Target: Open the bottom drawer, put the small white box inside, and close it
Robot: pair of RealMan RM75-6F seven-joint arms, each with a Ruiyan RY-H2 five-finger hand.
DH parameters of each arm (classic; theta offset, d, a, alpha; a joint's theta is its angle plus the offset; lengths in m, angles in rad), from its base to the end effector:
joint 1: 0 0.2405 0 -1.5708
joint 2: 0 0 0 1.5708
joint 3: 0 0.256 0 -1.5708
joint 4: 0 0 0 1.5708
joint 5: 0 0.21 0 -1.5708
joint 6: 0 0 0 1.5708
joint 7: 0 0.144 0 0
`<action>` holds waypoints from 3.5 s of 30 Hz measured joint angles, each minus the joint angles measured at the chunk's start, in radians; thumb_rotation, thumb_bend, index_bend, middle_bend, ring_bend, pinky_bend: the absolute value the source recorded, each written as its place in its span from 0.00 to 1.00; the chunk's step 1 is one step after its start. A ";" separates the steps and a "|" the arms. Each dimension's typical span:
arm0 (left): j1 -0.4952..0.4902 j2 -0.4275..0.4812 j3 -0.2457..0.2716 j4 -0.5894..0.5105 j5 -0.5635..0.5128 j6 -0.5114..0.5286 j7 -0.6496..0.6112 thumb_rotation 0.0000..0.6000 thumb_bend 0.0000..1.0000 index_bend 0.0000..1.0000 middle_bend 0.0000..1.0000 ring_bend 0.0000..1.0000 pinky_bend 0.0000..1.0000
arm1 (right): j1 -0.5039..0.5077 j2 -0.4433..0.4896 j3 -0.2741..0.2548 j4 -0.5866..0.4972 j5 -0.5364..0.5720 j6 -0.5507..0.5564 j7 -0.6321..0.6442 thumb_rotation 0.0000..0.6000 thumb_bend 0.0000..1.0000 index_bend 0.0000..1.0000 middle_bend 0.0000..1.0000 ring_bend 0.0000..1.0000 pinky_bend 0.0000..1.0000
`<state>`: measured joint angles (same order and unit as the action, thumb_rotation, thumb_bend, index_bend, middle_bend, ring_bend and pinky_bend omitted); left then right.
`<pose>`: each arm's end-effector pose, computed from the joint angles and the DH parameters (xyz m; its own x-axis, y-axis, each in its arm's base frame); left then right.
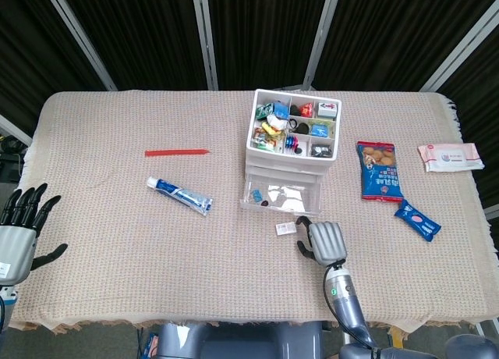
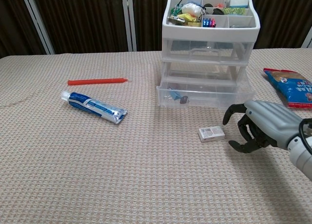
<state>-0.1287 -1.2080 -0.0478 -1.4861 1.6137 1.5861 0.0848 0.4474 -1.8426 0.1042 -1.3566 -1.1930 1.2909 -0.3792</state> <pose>-0.2988 0.1936 0.1480 0.4934 -0.1303 0.8600 0.8488 -0.1435 -0.5088 -0.1930 -0.2614 -0.0664 0.2943 -0.1780 0.9390 -0.9535 -0.1222 0.2757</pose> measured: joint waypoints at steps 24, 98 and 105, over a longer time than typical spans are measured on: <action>0.000 0.000 0.005 0.001 0.007 -0.002 -0.006 1.00 0.11 0.15 0.00 0.00 0.00 | -0.004 -0.090 0.021 0.130 -0.069 -0.016 0.074 1.00 0.29 0.31 0.78 0.74 0.64; -0.002 -0.001 0.002 -0.002 0.005 -0.002 -0.007 1.00 0.11 0.16 0.00 0.00 0.00 | 0.029 0.074 0.240 -0.216 -0.074 0.031 -0.064 1.00 0.34 0.69 0.80 0.76 0.64; -0.003 0.000 0.001 -0.001 0.003 -0.005 -0.012 1.00 0.11 0.16 0.00 0.00 0.00 | 0.098 0.040 0.337 -0.112 0.044 0.000 -0.112 1.00 0.33 0.57 0.79 0.75 0.64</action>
<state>-0.1316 -1.2078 -0.0466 -1.4873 1.6167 1.5809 0.0726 0.5449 -1.8021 0.4416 -1.4681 -1.1486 1.2907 -0.4912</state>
